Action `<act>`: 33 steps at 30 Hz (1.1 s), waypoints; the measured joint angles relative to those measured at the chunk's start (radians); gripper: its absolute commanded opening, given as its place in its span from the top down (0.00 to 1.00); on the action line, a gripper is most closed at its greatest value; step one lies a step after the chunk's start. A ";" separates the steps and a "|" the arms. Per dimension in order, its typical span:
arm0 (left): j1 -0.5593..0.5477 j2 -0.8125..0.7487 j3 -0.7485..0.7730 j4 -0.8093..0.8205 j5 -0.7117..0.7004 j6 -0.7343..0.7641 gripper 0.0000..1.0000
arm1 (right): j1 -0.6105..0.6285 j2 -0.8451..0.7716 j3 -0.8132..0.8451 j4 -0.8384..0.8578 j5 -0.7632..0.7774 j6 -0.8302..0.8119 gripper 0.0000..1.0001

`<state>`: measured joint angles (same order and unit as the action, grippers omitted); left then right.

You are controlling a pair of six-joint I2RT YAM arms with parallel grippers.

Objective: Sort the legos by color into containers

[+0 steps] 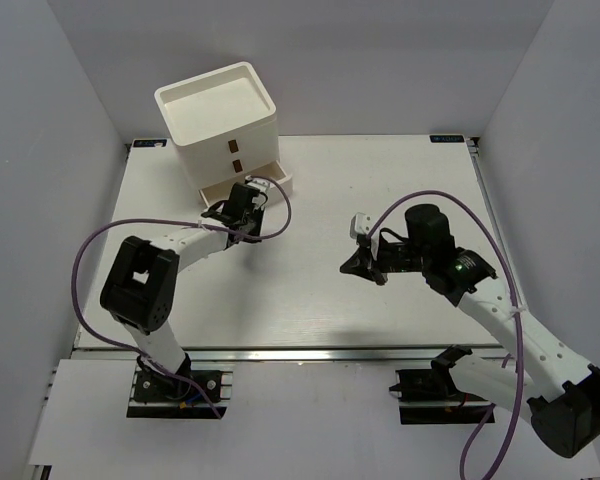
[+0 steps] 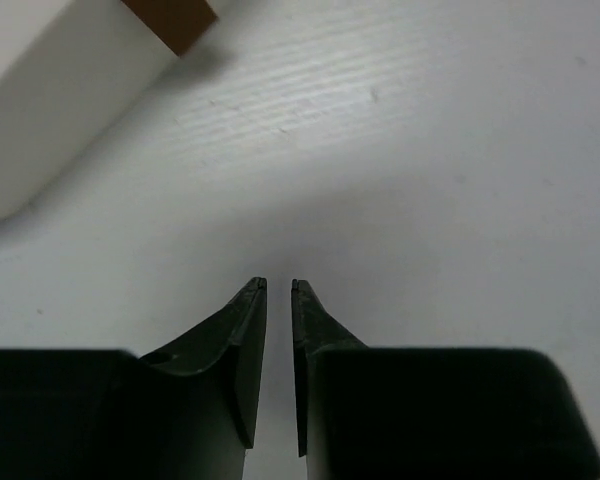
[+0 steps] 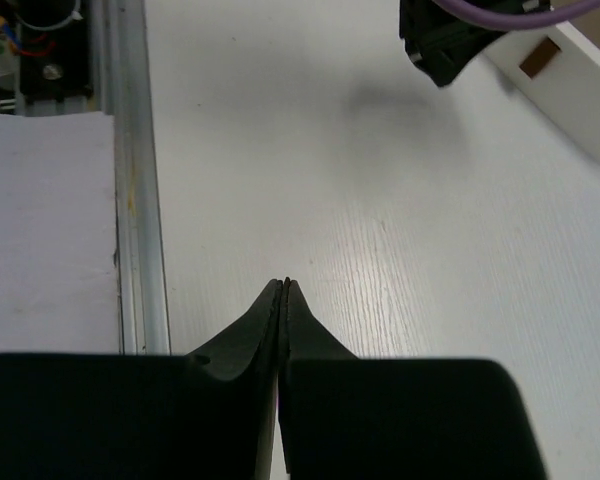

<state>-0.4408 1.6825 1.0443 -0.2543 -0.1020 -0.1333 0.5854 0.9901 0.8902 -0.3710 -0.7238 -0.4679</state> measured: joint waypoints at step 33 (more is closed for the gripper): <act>0.037 0.456 0.386 0.189 -0.503 0.335 0.56 | -0.034 0.026 -0.028 0.051 0.100 -0.015 1.00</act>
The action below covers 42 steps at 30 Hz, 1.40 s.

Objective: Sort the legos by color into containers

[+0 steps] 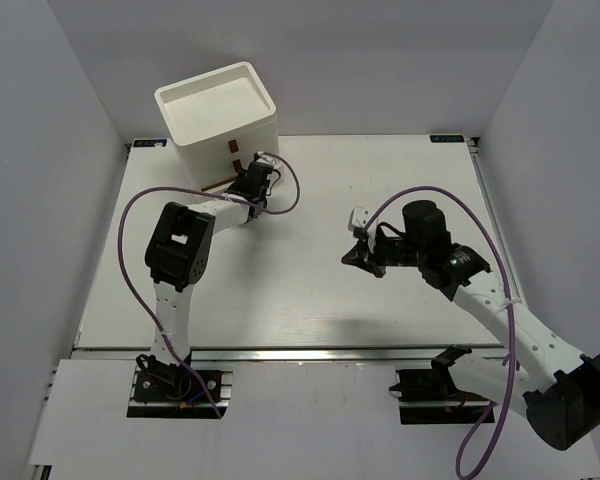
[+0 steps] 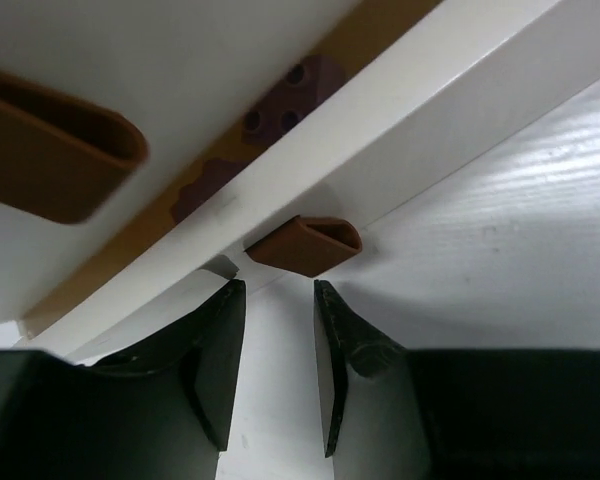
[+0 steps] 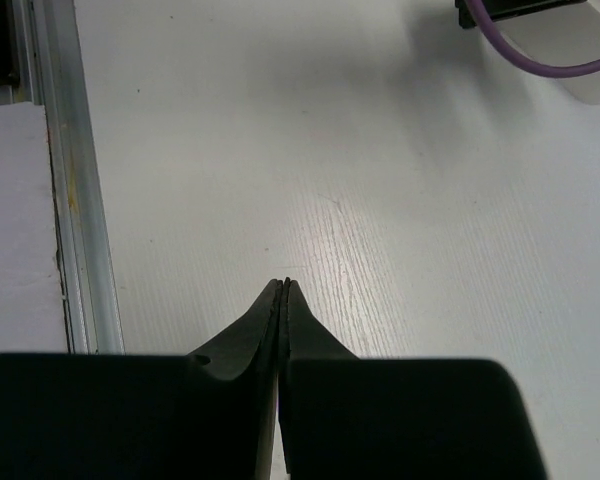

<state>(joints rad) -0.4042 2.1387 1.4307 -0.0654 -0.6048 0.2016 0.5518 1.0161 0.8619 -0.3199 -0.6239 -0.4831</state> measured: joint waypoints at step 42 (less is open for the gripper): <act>0.040 -1.029 -0.599 -0.068 0.909 -0.257 0.02 | -0.046 0.179 0.023 0.006 0.099 0.167 0.11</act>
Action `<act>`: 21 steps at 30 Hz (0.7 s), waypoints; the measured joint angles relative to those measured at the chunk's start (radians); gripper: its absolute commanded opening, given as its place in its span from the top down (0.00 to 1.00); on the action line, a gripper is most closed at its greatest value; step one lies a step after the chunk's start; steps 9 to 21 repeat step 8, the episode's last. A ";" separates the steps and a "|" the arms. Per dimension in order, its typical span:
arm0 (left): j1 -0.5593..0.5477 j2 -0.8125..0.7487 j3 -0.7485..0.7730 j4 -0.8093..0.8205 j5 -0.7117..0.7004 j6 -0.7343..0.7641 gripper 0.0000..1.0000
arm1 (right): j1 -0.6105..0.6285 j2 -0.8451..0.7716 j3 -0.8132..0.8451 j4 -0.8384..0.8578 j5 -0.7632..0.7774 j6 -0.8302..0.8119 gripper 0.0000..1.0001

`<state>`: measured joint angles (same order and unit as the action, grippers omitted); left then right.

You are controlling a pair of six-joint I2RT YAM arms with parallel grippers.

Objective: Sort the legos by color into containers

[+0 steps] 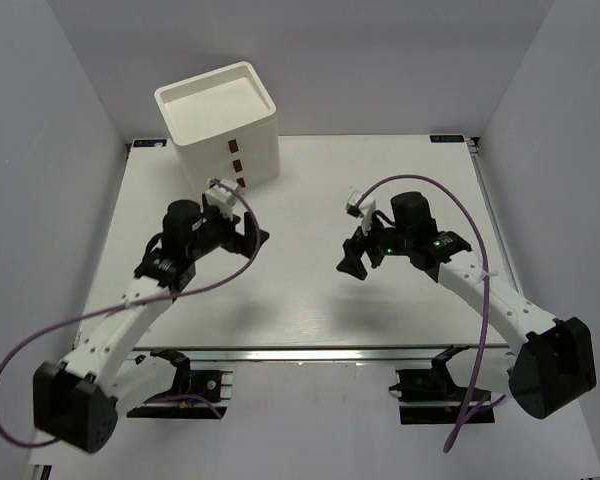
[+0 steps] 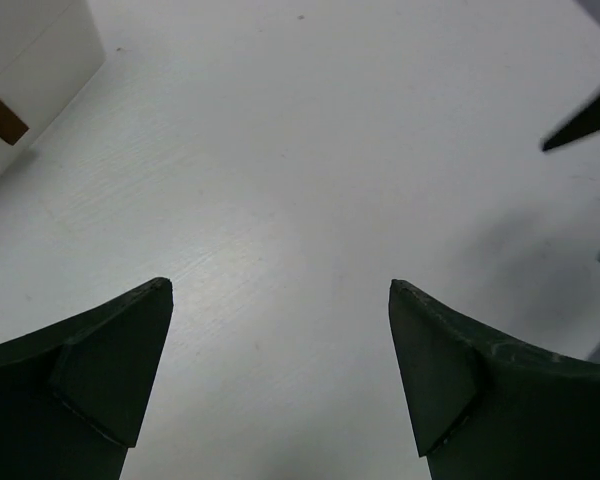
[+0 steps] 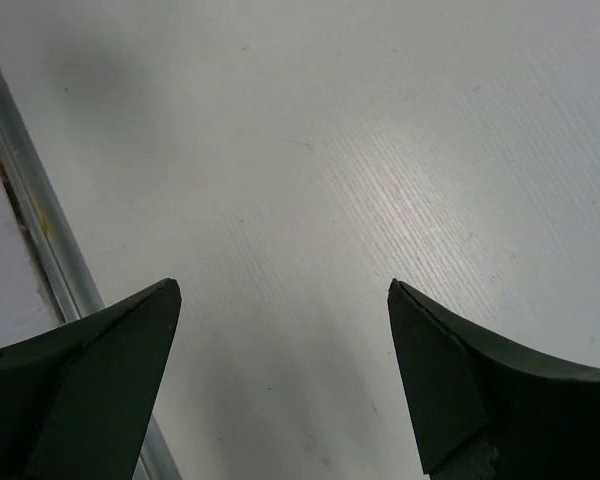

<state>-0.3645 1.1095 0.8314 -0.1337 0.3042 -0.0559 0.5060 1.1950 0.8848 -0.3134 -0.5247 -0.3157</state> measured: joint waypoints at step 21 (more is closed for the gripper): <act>0.000 -0.424 -0.219 -0.050 0.058 0.026 0.02 | -0.064 0.001 0.000 0.080 0.083 0.145 0.11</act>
